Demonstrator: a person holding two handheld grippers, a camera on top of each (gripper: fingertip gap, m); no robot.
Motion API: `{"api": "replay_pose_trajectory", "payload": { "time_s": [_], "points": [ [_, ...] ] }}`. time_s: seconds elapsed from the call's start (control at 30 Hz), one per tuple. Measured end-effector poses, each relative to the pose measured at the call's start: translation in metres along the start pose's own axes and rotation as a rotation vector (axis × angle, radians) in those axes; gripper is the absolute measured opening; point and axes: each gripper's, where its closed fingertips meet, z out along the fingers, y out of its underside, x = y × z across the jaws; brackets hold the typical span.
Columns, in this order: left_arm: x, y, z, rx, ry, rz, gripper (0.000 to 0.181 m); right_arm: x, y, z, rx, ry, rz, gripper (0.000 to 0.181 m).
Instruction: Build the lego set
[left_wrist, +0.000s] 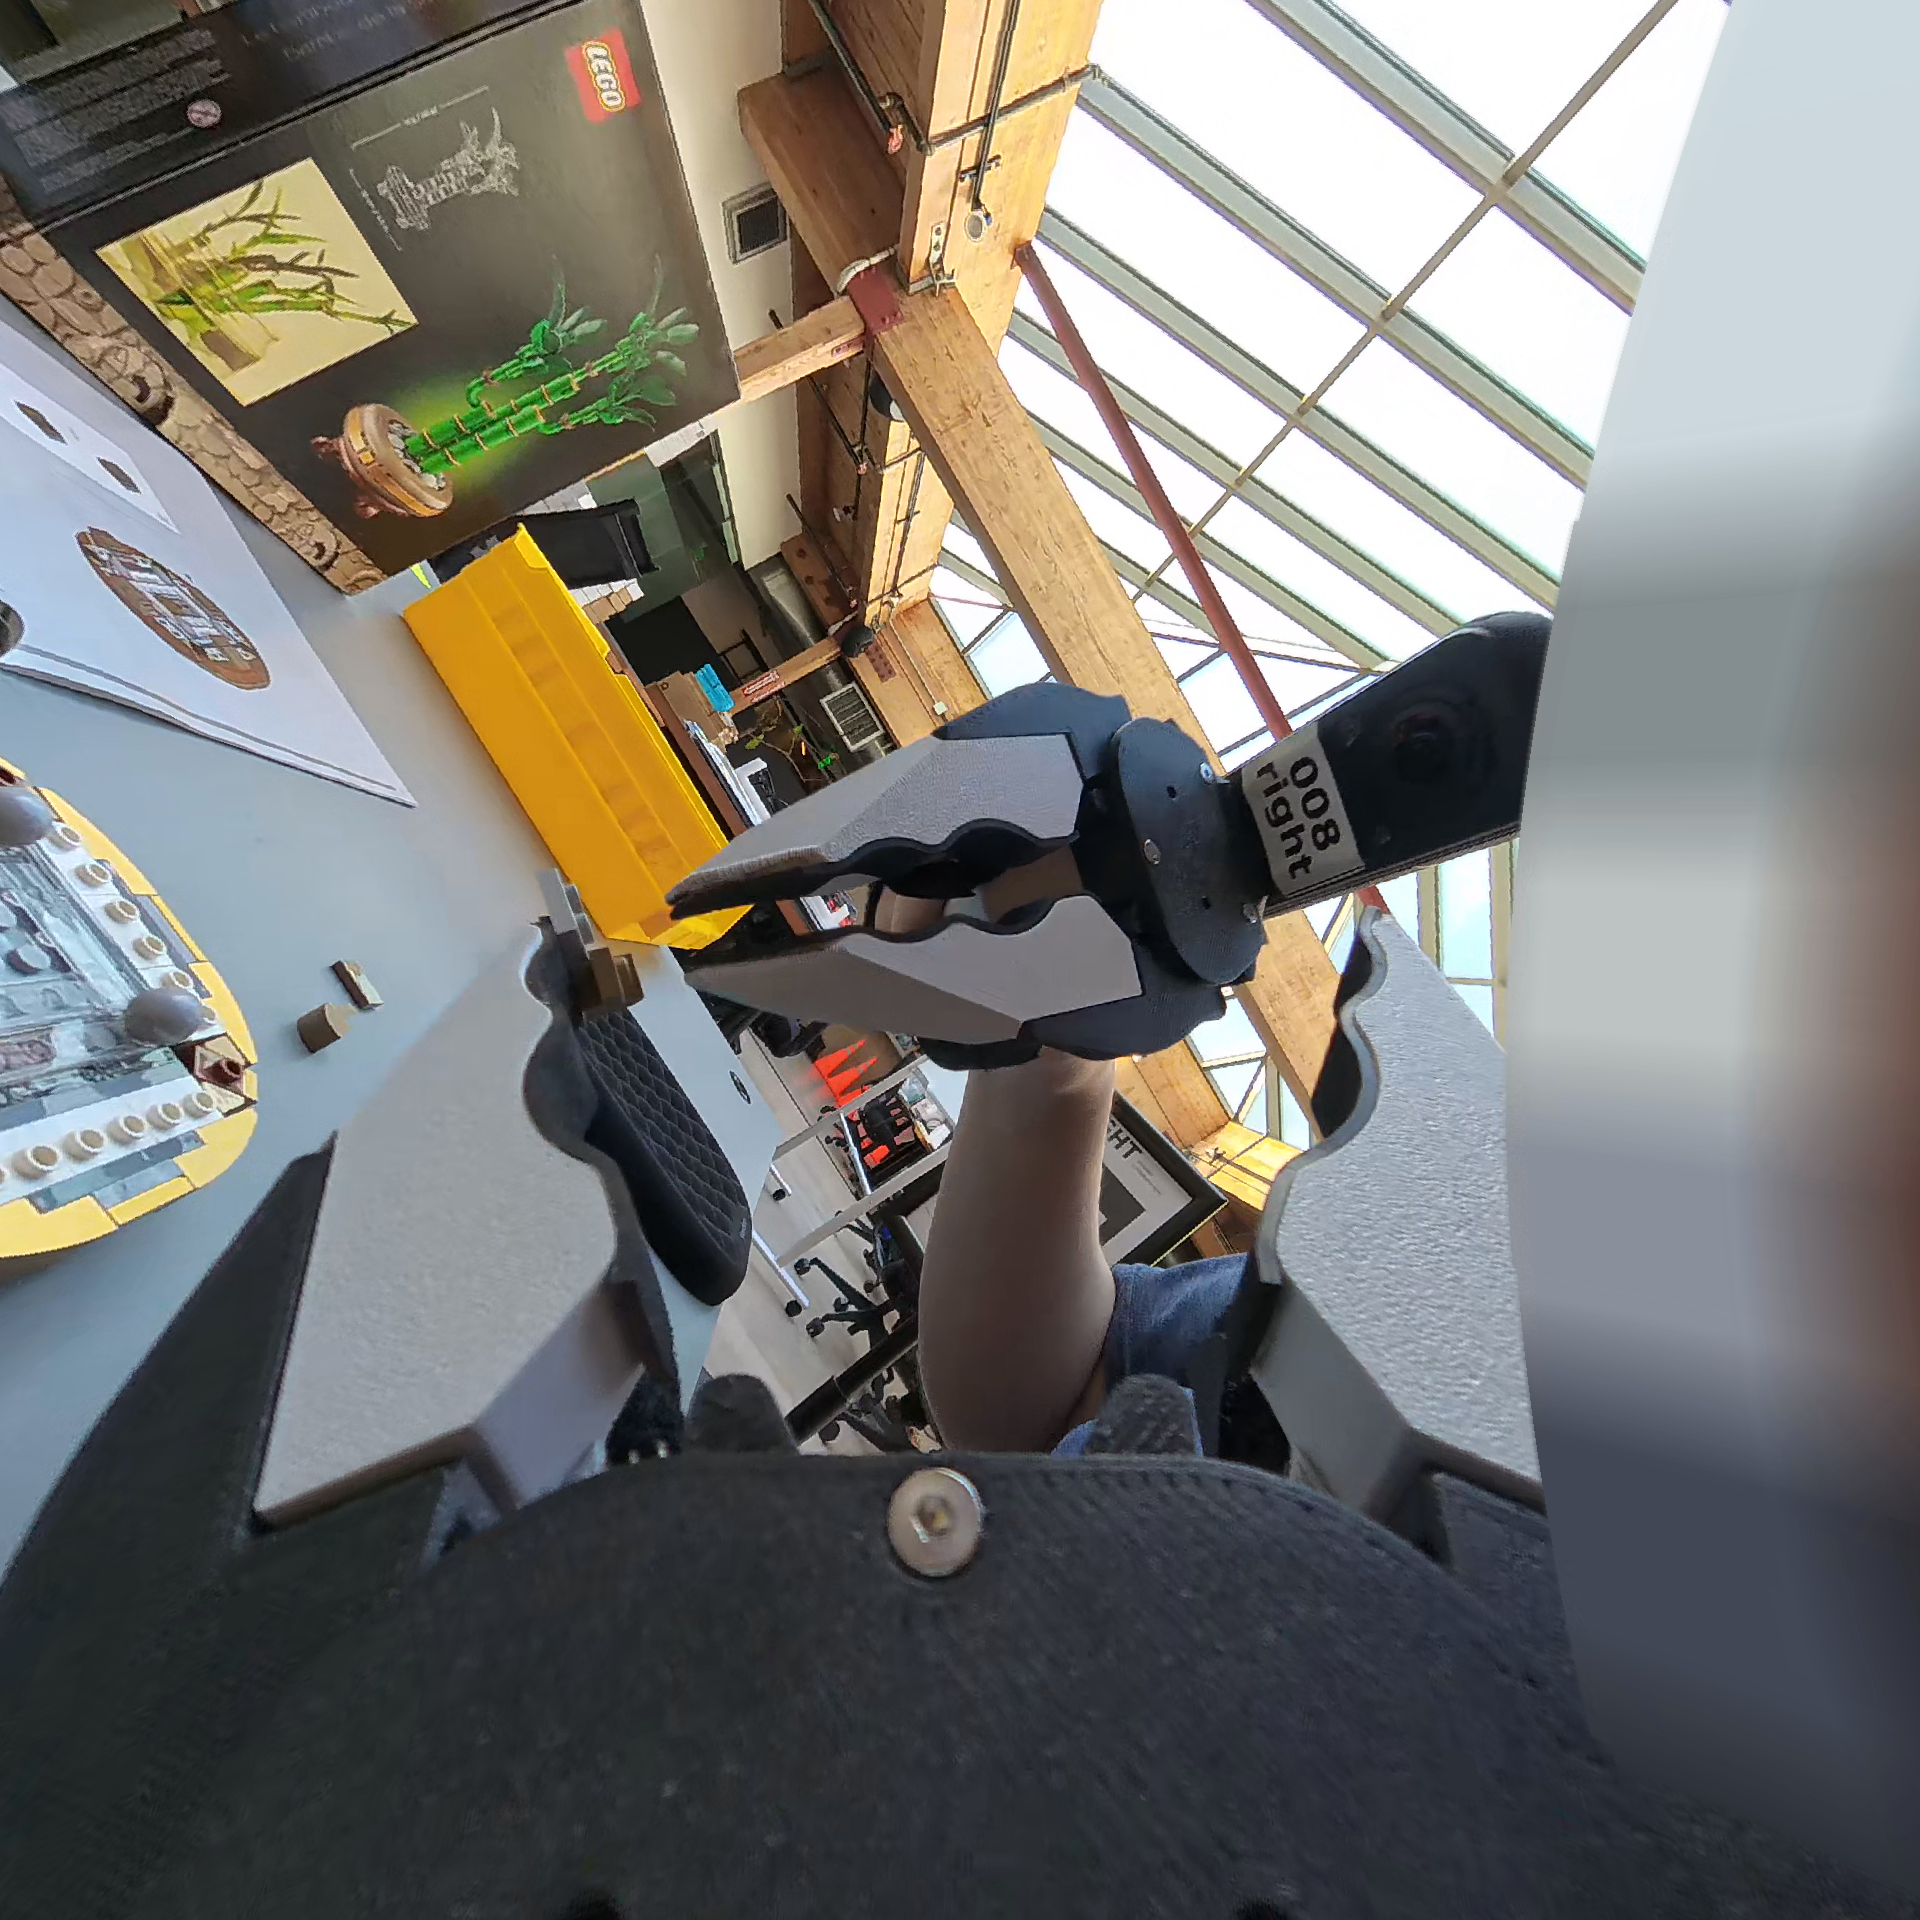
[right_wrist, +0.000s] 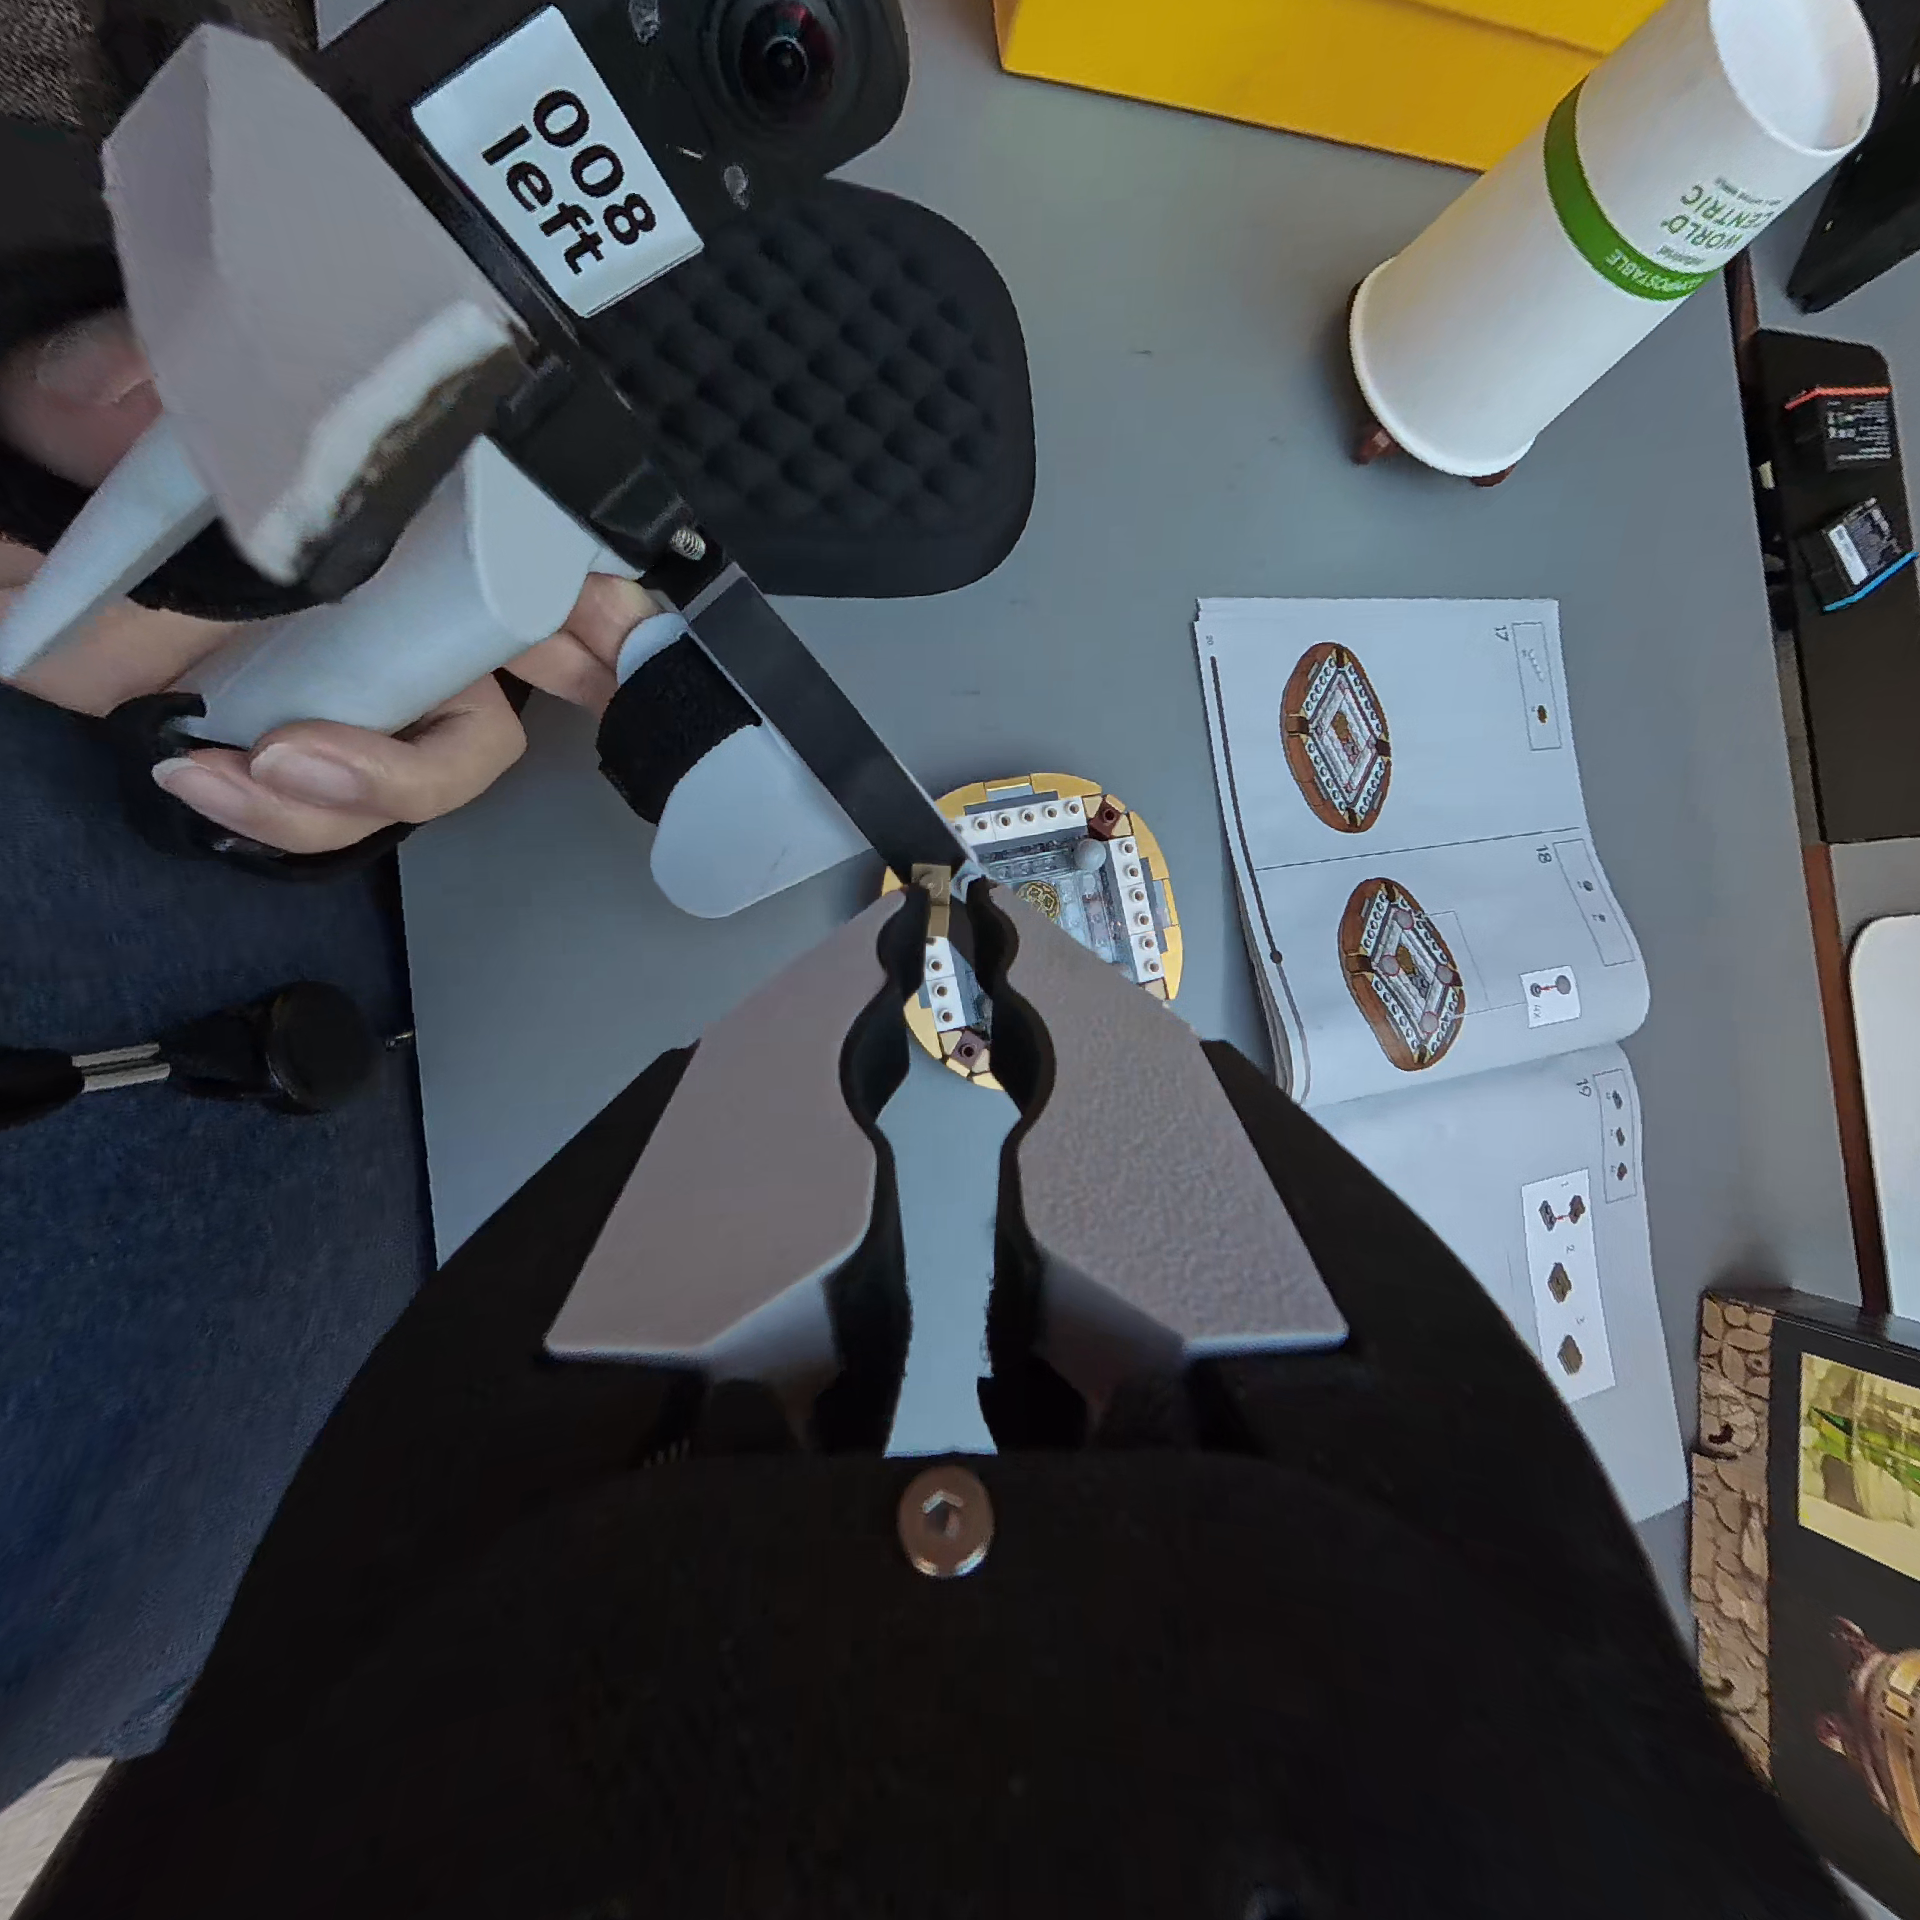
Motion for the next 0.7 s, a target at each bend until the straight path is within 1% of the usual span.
{"api": "replay_pose_trajectory", "payload": {
  "time_s": [0.13, 0.37, 0.7],
  "points": [
    [0.0002, 0.0039, 0.0015, -0.009, 0.003, 0.0, 0.142, 0.001, -0.0001, -0.0011, -0.026, -0.028, 0.003, 0.006],
    [0.0025, 0.0005, 0.0006, 0.001, 0.01, 0.021, 0.142, -0.0018, 0.0017, 0.0023, -0.083, -0.062, -0.013, 0.007],
    [0.0007, 0.0008, -0.0017, -0.003, 0.013, 0.008, 0.142, -0.0056, -0.0005, 0.007, -0.108, -0.073, -0.02, 0.006]
  ]
}}
